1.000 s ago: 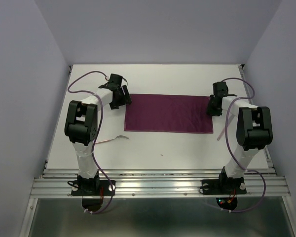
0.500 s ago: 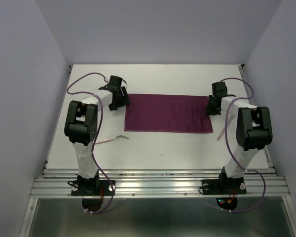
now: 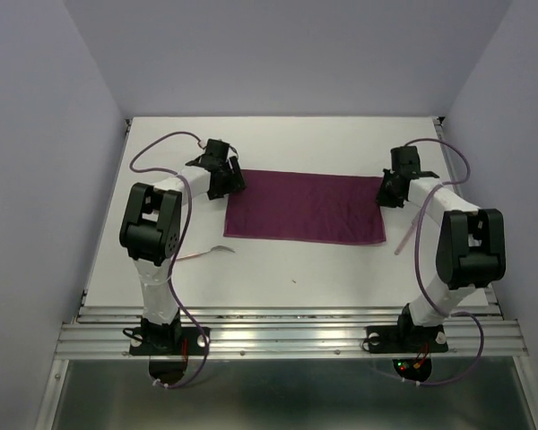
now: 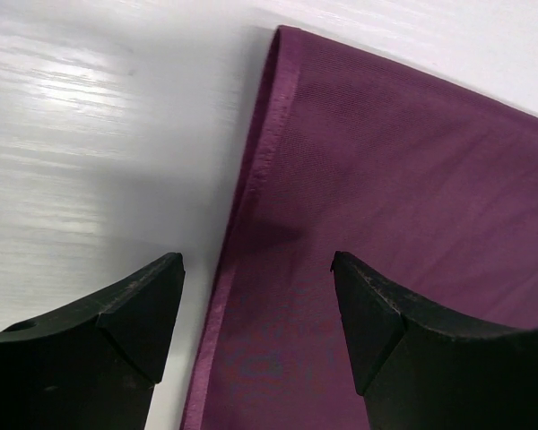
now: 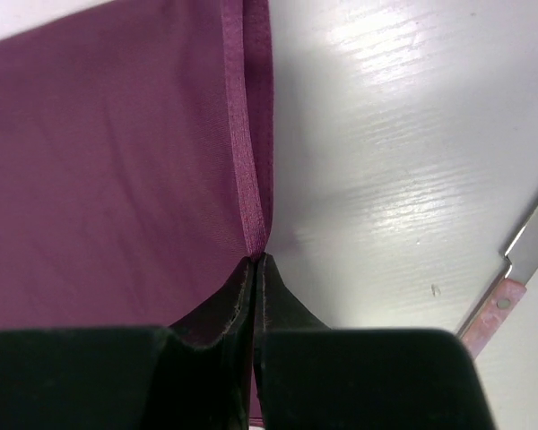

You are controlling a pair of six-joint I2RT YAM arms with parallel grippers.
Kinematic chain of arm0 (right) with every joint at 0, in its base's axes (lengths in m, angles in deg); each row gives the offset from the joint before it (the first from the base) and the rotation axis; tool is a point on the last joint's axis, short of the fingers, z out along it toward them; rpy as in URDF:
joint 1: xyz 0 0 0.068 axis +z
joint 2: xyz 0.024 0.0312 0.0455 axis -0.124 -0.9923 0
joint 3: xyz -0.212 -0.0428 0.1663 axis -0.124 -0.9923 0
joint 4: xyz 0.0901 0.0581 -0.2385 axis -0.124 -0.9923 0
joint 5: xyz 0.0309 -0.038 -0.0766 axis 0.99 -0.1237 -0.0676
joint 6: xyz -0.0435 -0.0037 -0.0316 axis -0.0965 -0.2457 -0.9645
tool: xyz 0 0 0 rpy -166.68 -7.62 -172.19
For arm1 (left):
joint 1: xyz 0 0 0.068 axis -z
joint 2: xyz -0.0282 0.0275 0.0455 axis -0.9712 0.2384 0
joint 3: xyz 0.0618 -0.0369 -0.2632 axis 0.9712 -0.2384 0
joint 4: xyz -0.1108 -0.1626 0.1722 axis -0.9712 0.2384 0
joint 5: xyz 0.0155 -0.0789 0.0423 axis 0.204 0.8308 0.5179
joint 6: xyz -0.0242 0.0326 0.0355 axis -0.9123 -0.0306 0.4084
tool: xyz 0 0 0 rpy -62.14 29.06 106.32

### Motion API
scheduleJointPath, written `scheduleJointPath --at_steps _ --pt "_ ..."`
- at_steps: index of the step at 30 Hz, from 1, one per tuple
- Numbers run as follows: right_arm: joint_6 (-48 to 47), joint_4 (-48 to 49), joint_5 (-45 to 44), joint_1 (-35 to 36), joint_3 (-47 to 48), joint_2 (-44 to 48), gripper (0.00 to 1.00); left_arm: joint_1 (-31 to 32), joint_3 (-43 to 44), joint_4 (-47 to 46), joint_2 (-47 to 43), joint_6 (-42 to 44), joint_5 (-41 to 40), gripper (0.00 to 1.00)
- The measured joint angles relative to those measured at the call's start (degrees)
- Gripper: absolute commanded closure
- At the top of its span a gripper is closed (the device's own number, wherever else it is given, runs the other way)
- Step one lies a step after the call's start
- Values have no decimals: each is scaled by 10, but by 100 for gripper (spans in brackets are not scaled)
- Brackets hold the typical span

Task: Fold the napkin into a case and place the utensils inside
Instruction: Fold the rectangle-folded napkin at the center of the board.

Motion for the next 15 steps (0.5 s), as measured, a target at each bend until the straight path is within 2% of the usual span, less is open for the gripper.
scheduleJointPath --at_steps 8,15 --pt "20 -20 29 20 11 74 99 30 -28 -54 -7 -14 23 21" --pt "43 -28 41 91 58 85 99 69 -35 -75 -9 -37 53 21"
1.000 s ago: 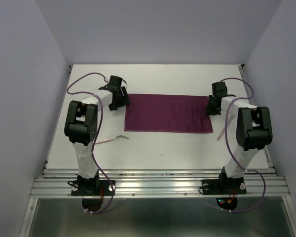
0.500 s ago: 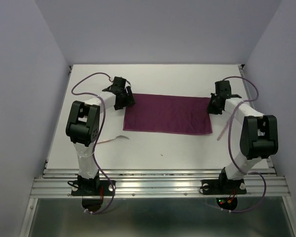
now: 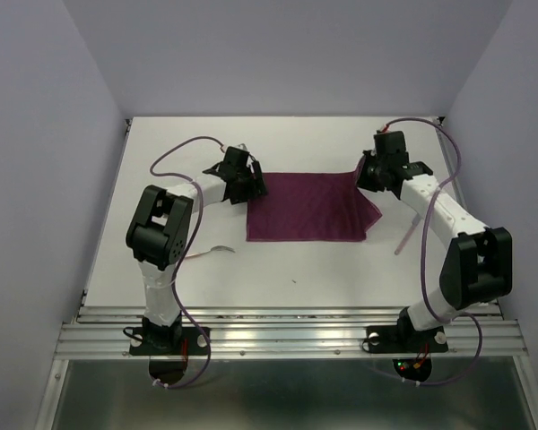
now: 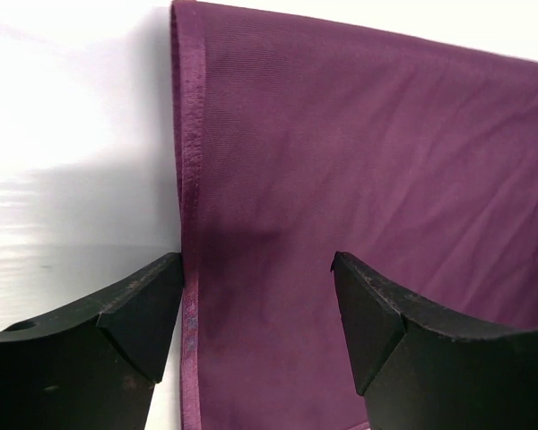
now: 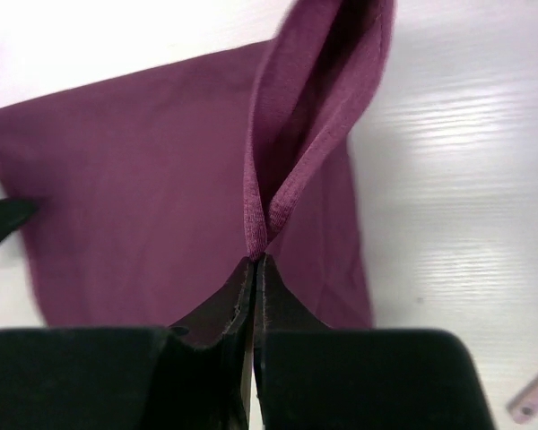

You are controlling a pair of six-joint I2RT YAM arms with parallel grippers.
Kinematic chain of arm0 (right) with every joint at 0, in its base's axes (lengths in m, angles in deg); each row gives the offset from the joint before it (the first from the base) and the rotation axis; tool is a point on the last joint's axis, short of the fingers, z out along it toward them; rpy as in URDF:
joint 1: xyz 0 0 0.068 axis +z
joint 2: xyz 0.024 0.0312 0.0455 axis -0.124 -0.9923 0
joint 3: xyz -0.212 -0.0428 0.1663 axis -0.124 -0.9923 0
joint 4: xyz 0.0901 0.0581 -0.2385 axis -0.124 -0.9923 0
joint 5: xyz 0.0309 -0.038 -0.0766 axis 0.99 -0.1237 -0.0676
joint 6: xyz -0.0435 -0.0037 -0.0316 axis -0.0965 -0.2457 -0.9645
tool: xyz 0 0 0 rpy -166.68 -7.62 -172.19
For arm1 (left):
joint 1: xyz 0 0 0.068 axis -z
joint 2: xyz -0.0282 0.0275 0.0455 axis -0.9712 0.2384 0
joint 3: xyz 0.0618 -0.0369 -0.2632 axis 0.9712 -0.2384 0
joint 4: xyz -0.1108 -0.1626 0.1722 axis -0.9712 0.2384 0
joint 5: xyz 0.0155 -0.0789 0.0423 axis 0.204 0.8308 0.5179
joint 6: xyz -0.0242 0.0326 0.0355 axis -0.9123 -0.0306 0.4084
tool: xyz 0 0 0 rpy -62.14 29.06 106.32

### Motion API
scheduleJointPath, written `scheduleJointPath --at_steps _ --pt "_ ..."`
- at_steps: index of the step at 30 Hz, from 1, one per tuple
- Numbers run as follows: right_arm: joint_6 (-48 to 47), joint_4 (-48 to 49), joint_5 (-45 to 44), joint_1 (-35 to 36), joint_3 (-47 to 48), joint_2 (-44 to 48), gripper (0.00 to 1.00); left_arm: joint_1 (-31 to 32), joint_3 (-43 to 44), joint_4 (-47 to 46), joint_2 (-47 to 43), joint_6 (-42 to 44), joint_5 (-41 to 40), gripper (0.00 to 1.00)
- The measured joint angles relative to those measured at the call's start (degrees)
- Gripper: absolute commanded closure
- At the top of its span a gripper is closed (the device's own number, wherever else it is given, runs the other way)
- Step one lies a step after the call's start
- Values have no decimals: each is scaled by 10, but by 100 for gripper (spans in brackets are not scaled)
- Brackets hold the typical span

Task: Fold the napkin into a case and place the utensils inside
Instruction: Fold the rectangle-folded napkin at the center of the board.

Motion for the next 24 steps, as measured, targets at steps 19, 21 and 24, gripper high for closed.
scheduleJointPath --at_steps 19,21,24 --pt "32 1 43 173 124 -132 99 40 0 4 1 -34 73 21" --pt "33 0 52 179 124 -141 99 35 0 6 1 -33 81 21" --pt "33 -1 60 184 124 -147 99 28 0 9 1 -31 92 22"
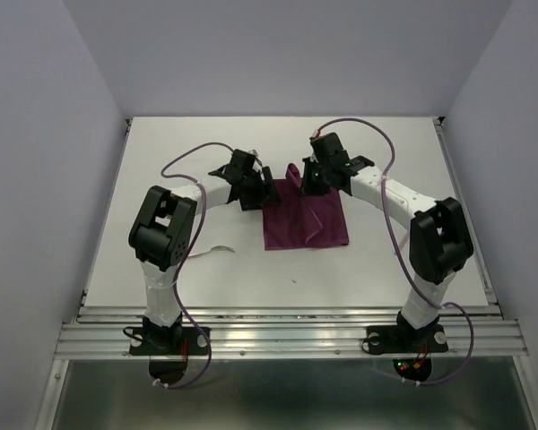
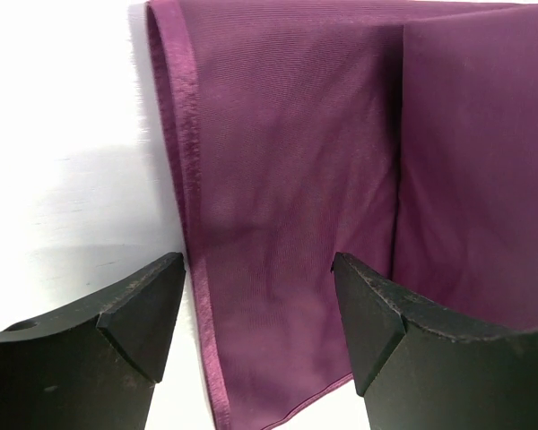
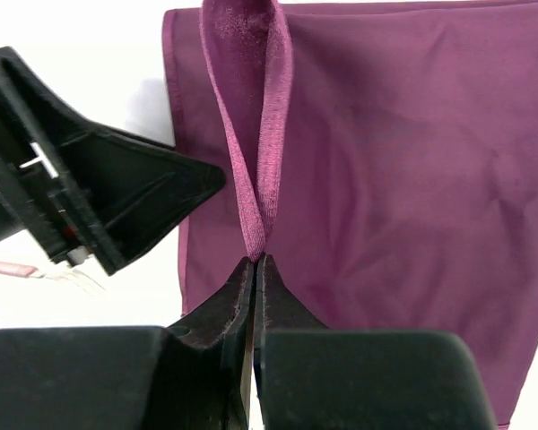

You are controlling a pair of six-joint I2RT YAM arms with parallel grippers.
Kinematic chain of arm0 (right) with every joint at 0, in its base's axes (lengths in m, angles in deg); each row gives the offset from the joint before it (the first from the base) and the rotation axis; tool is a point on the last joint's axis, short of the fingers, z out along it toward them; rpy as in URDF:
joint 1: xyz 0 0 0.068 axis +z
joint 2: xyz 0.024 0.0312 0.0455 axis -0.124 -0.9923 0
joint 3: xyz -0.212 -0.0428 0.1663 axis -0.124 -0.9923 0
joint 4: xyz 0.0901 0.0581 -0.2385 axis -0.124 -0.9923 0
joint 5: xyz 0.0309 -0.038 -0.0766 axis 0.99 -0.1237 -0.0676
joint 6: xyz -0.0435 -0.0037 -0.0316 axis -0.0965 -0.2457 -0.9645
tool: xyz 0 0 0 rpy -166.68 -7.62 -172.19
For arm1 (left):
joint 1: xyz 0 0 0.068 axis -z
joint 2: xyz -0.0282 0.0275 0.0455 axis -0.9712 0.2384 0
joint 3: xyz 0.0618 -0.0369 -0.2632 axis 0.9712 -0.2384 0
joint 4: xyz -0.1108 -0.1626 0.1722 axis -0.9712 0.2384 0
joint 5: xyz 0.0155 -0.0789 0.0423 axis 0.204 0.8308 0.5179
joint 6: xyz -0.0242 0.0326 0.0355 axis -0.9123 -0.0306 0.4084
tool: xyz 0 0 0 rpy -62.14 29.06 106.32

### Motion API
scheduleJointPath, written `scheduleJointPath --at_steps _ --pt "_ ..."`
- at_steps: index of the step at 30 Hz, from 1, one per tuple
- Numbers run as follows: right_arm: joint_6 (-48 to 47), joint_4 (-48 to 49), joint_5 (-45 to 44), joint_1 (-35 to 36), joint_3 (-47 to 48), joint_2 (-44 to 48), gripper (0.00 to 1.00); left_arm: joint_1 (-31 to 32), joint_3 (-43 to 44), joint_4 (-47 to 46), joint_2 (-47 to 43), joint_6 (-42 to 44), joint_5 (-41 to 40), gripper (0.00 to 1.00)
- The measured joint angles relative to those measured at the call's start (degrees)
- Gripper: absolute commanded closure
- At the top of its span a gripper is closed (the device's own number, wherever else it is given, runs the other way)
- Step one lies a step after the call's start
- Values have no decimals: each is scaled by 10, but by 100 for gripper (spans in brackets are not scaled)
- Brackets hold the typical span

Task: Fold the napkin into a case and place the utensils inside
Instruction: Fold the rectangle-folded napkin at the center of the board.

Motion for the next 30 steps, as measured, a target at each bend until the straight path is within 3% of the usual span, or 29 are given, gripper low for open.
scheduleJointPath --at_steps 11,20,30 --pt "4 1 14 30 34 -38 99 -9 -1 2 0 4 24 28" --pt "14 3 24 35 55 -50 99 -13 -10 0 -1 6 44 50" --pt "17 3 27 37 74 -64 99 -16 -12 -15 0 6 66 53"
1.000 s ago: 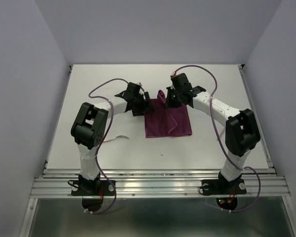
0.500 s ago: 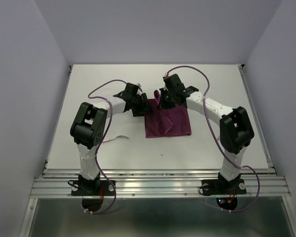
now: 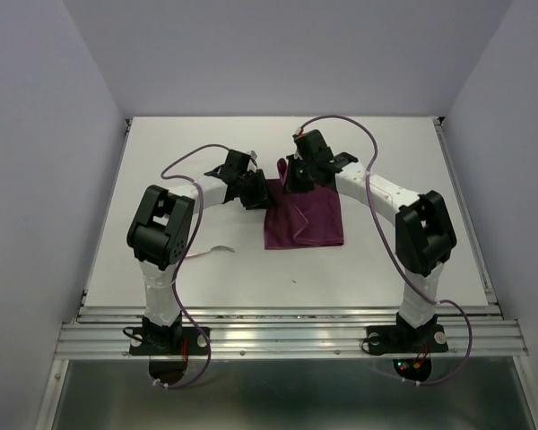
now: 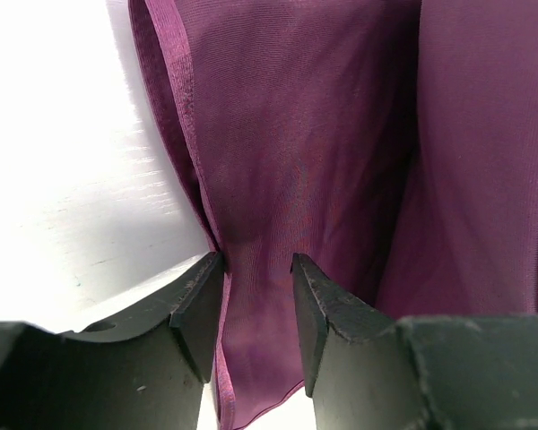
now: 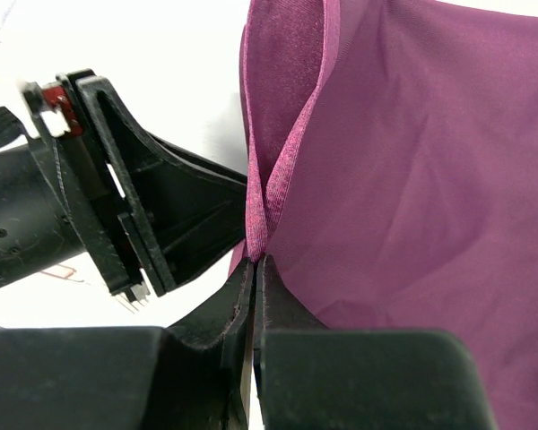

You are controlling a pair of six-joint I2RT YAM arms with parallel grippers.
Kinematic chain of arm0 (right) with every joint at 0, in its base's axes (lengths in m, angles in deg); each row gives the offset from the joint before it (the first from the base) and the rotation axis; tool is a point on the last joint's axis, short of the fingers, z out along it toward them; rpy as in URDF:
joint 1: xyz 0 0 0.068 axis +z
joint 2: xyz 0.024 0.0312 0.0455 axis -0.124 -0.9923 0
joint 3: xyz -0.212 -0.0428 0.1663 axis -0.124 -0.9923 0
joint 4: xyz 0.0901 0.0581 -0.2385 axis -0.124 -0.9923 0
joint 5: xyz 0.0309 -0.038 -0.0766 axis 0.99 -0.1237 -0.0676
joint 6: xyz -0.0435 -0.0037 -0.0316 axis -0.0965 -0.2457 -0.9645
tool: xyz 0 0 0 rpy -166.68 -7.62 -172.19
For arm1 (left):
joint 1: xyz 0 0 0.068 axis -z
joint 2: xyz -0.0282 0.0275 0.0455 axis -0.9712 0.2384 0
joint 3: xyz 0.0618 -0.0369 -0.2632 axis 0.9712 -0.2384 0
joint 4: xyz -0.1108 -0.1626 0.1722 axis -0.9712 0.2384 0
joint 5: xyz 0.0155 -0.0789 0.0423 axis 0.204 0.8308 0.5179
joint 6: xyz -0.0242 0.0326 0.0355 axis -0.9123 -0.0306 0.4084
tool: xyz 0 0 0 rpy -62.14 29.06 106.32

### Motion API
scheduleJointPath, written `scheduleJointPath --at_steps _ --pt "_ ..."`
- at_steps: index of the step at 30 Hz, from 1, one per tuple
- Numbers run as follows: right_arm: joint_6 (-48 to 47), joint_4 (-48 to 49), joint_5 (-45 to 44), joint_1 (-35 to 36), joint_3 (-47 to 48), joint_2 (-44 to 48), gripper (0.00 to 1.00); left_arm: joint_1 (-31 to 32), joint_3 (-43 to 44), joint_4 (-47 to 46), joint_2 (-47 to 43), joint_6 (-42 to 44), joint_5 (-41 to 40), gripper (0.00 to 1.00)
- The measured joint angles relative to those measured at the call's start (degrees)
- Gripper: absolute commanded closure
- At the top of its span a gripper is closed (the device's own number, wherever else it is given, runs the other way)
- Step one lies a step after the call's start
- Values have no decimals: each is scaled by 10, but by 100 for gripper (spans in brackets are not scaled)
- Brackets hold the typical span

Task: Fold the napkin into a case and place the utensils inside
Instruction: Fold the rectangle-folded napkin at the center of the board.

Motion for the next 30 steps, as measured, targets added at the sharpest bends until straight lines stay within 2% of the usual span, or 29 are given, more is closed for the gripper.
scheduleJointPath --at_steps 14,30 --pt "4 1 2 27 39 -24 99 0 0 -1 2 0 5 53" --pt "7 0 2 30 39 -36 99 -3 0 8 2 13 -8 52"
